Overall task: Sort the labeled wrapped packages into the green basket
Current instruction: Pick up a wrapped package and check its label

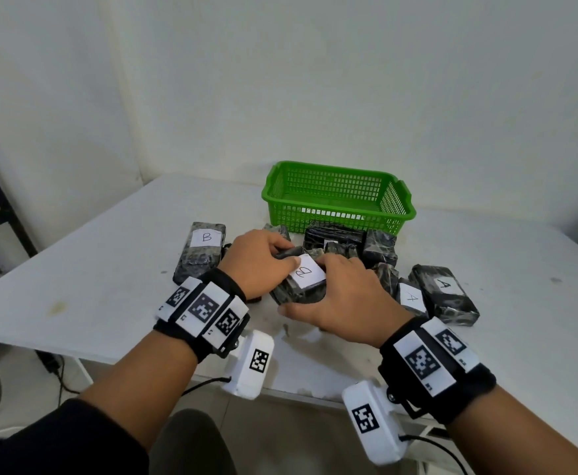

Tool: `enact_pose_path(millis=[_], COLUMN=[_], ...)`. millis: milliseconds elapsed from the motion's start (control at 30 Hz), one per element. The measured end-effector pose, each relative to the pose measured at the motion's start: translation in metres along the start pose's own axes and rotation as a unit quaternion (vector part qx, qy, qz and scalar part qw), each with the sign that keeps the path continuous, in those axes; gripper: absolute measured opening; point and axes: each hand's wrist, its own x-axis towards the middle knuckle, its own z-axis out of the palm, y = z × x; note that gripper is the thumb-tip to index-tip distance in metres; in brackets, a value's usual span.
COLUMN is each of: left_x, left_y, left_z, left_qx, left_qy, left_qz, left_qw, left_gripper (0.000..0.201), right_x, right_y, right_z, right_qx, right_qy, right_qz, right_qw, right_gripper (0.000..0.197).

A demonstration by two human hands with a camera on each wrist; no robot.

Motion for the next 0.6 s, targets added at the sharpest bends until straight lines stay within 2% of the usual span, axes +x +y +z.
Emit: enact_pose_path(millis=[67, 133, 233, 267, 333, 400, 500, 600], left_x=[0.0, -0.001, -0.007, -0.01, -0.012, -0.012, -0.013, -0.015], left_y=[-0.003, -0.005, -0.005, -0.005, -0.011, -0.02, -0.021, -0.013], left_z=[0.002, 0.001, -0.006, -0.008, -0.008, -0.005, -0.002, 0.0], left_qx=[-0.012, -0.052, -0.127, -0.145, -0.183, -0.229, -0.288, -0.317], left_qy=[-0.007, -0.018, -0.068, -0.094, -0.143, -0.163, -0.165, -0.143], left_qz=[-0.002, 0.009, 0.059, 0.078, 0.095, 0.093, 0.086, 0.09], left_qw=[1.0, 0.998, 0.988, 0.982, 0.968, 0.955, 0.939, 0.933], left_gripper=[0.024, 0.026, 0.029, 0.036, 0.062, 0.08, 0.082, 0.068], right_x=[0.0, -0.002, -0.004, -0.005, -0.005, -0.005, -0.007, -0.01], right_y=[0.004, 0.006, 0.012, 0.016, 0.022, 0.03, 0.04, 0.044], right_z=[-0.002, -0.01, -0.024, -0.027, -0.034, -0.036, -0.037, -0.036], right_qx=[0.042, 0.107, 0.172, 0.192, 0.226, 0.255, 0.294, 0.335], right_qy=[0.027, 0.051, 0.06, 0.052, 0.022, -0.004, -0.023, -0.006], right_qz=[-0.011, -0.019, -0.034, -0.034, -0.033, -0.023, -0.016, -0.017], right_qw=[0.999, 0.993, 0.983, 0.979, 0.973, 0.967, 0.955, 0.942], right_gripper=[0.08, 0.064, 0.047, 0.048, 0.053, 0.059, 0.065, 0.06])
